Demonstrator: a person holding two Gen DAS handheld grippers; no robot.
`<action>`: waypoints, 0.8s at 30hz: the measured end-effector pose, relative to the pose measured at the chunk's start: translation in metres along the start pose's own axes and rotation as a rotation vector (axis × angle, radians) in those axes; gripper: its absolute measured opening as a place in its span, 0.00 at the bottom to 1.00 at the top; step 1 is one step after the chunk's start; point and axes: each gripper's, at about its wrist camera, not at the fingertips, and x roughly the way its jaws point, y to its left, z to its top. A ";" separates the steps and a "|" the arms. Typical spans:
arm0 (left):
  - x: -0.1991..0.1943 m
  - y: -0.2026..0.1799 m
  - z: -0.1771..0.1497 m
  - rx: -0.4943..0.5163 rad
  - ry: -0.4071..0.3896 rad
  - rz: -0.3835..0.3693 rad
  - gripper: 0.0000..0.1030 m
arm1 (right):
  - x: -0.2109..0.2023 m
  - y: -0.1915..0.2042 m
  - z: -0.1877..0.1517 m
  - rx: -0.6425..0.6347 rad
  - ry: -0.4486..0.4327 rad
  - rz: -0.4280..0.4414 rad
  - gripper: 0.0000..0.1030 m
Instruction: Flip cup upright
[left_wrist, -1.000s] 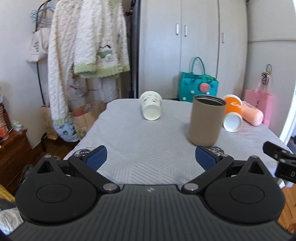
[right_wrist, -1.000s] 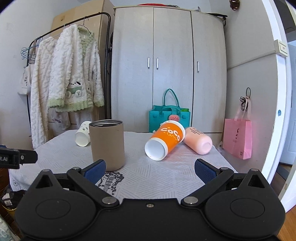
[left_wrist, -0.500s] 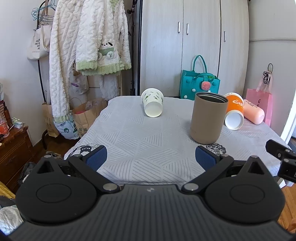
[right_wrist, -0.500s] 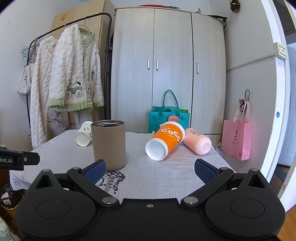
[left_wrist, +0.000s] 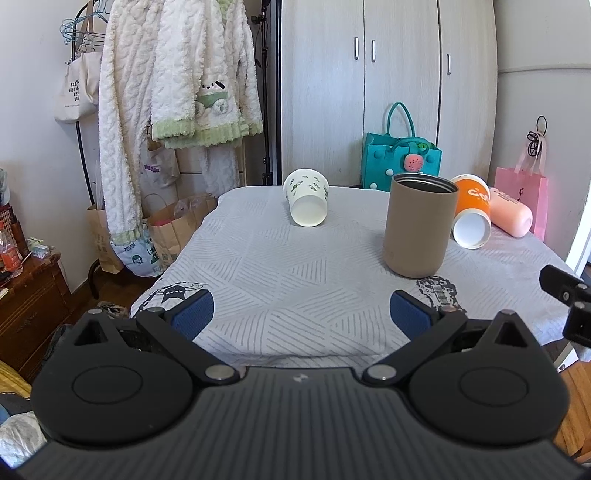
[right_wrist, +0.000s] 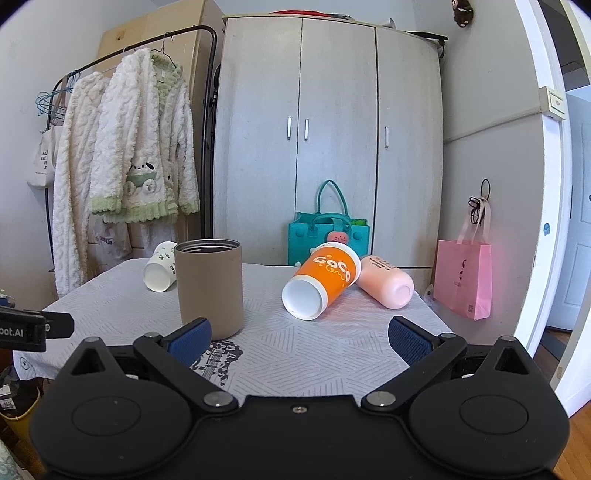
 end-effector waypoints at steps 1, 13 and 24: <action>0.000 0.001 0.000 0.000 0.000 0.003 1.00 | 0.000 0.000 0.000 -0.001 0.001 -0.003 1.00; 0.001 -0.003 -0.001 0.026 -0.007 0.008 1.00 | -0.002 0.000 -0.001 -0.008 -0.001 -0.023 1.00; 0.000 -0.002 0.000 0.025 -0.006 0.020 1.00 | -0.002 -0.001 -0.003 -0.008 0.001 -0.024 1.00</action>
